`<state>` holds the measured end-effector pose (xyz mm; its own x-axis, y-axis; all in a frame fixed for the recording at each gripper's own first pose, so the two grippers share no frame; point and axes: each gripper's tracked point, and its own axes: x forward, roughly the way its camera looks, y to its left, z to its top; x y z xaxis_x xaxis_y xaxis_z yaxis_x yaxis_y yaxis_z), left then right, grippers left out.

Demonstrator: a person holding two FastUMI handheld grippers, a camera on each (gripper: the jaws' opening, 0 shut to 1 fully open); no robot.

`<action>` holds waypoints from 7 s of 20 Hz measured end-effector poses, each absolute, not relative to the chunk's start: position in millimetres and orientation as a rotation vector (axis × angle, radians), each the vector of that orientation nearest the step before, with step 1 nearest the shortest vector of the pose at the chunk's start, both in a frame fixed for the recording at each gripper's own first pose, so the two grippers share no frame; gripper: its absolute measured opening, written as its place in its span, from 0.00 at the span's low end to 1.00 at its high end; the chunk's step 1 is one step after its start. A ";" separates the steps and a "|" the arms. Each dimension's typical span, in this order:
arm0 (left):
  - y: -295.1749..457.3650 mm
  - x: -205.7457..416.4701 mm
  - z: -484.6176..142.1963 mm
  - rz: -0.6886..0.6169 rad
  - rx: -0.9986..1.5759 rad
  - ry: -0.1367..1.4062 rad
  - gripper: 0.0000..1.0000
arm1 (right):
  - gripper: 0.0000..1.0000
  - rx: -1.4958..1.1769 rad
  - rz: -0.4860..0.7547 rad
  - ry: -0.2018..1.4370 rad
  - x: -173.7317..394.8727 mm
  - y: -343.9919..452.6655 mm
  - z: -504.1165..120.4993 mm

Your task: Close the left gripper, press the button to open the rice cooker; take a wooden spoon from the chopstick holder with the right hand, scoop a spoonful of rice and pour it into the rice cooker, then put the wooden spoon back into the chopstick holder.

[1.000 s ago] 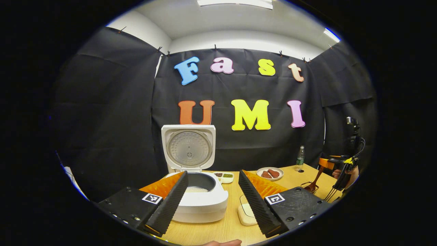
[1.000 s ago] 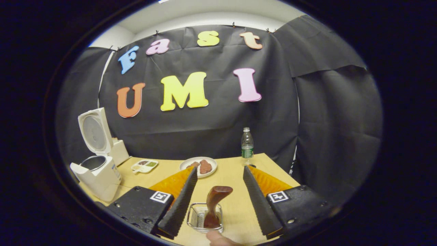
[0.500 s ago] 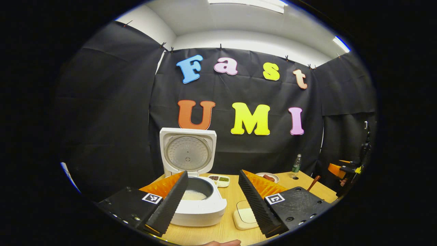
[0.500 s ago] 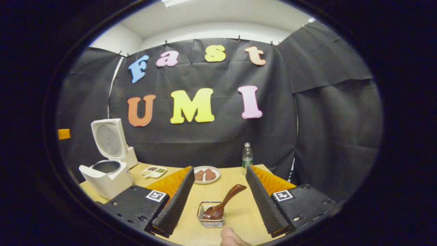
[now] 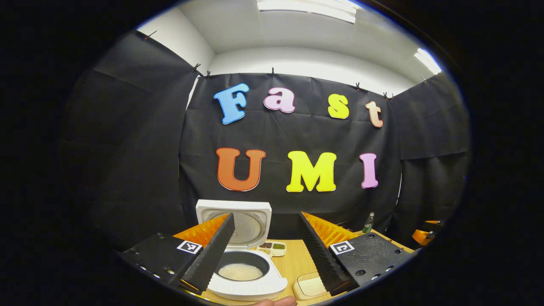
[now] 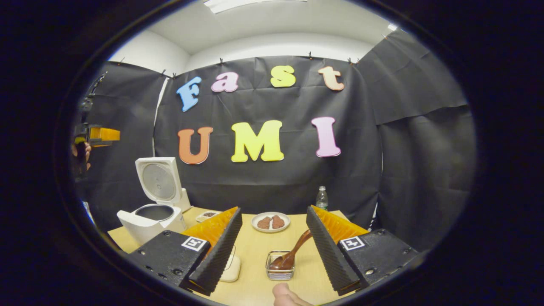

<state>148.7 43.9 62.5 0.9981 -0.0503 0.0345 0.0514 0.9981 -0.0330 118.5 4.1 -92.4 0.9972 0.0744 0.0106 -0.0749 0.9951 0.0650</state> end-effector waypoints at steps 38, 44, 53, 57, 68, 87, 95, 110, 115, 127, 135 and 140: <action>130.3 369.9 -51.8 0.134 0.007 0.288 0.99 | 0.97 0.109 0.091 0.014 77.0 9.7 -121.3; 122.3 319.0 -86.2 0.169 0.019 0.365 0.98 | 0.96 0.161 0.093 0.027 52.3 19.3 -127.2; 105.2 254.3 -165.7 0.125 -0.003 0.495 0.96 | 0.99 0.156 0.079 0.029 11.9 26.6 -141.7; 100.6 225.8 -199.7 0.101 0.022 0.595 0.97 | 0.98 0.155 0.067 0.005 -5.4 23.7 -135.7; 95.3 196.0 -215.1 0.118 -0.007 0.600 0.98 | 0.99 0.147 0.069 -0.017 -24.9 26.4 -127.4; 96.8 199.8 -225.3 0.149 0.005 0.421 0.99 | 0.98 0.163 0.043 0.016 -33.6 3.4 -132.1; 98.7 189.9 -213.7 0.153 0.016 0.293 0.97 | 0.98 0.178 0.027 0.010 -35.6 -11.2 -126.1; 52.0 85.2 -123.2 0.034 0.025 0.133 0.95 | 0.98 0.183 -0.024 0.010 -31.8 -14.2 -118.3; 39.7 41.1 -100.8 0.025 0.018 0.125 0.96 | 0.98 0.180 -0.028 -0.010 -30.3 -10.6 -113.8; 16.8 -55.1 -59.6 0.028 -0.035 0.034 0.96 | 0.98 0.116 0.018 -0.006 -31.2 11.1 -101.6; 5.8 -81.1 -46.5 0.014 0.031 -0.012 0.95 | 0.99 0.050 0.036 -0.021 -36.7 24.2 -90.5; 5.9 -81.3 -49.7 0.029 0.020 0.006 0.95 | 1.00 0.016 0.059 -0.040 -36.1 31.5 -84.2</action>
<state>-81.3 5.9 -49.7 0.9996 0.0291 -0.0053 -0.0290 0.9994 0.0199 -36.1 31.5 -84.2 0.9974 0.0591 0.0402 -0.0598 0.9981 0.0144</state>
